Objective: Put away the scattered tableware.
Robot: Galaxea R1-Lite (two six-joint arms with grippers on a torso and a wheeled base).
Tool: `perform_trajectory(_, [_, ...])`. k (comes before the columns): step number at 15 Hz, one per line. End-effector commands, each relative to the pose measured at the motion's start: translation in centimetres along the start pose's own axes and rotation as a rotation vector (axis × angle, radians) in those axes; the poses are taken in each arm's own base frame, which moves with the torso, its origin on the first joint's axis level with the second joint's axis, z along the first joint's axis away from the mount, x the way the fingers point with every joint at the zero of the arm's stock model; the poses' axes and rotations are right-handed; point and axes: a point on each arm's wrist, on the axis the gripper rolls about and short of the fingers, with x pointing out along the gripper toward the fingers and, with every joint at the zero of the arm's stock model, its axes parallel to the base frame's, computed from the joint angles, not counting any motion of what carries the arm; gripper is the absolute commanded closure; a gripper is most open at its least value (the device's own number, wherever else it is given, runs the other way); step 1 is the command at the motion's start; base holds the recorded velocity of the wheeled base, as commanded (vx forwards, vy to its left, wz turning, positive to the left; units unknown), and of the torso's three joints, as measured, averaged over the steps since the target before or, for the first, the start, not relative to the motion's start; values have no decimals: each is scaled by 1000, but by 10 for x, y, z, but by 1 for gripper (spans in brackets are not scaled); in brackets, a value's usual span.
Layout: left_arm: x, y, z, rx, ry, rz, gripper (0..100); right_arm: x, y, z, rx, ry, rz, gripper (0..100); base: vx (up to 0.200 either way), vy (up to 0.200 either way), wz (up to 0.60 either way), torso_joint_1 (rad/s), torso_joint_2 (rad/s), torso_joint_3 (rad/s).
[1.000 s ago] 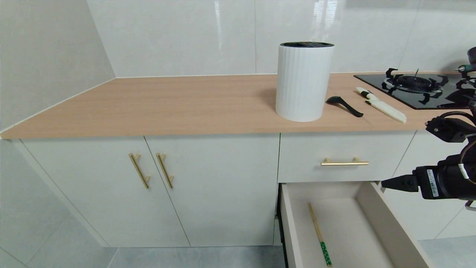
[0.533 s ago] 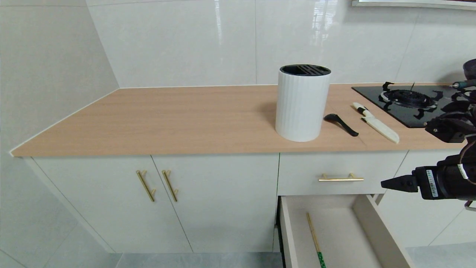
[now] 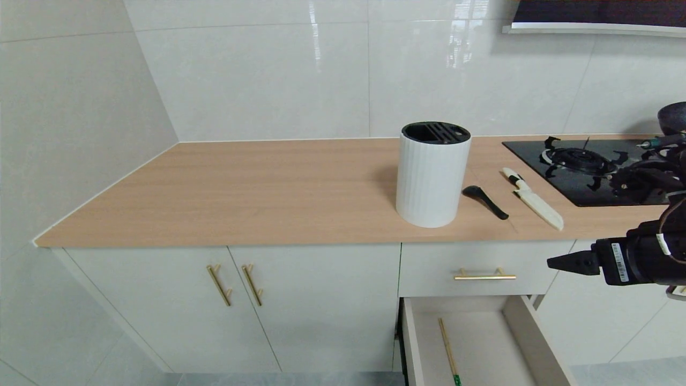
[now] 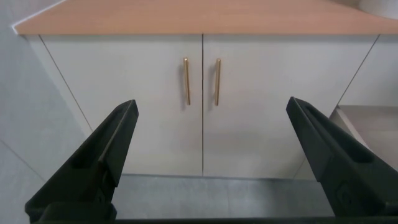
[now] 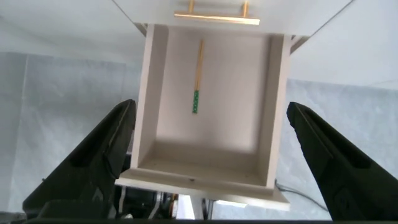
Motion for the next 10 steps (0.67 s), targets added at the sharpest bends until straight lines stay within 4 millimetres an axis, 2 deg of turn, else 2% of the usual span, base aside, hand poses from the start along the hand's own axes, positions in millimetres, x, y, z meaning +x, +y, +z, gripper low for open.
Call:
perform_trajectory(1, [0,0,0,0,1,1,0,14,1,9,-44,-48,-2,0,0,0,0,36,-76,-41])
perform_trajectory(3, [0,0,0,0,0,1,0,35,-14,33,-139,-154,-44,0,0,0,0,0,0,0])
perform_trajectory(6, [0,0,0,0,1,1,0,78,-36,71,-150,-191,-3,0,0,0,0,0,0,0])
perform_trajectory(7, [0,0,0,0,0,1,0,101,-47,82,-164,-189,27,0,0,0,0,0,0,0])
perform_trajectory(9, [0,0,0,0,0,1,0,138,-52,93,-181,-172,44,0,0,0,0,0,0,0])
perform_trajectory(10, [0,0,0,0,1,1,0,149,-52,94,-185,-161,50,0,0,0,0,0,0,0])
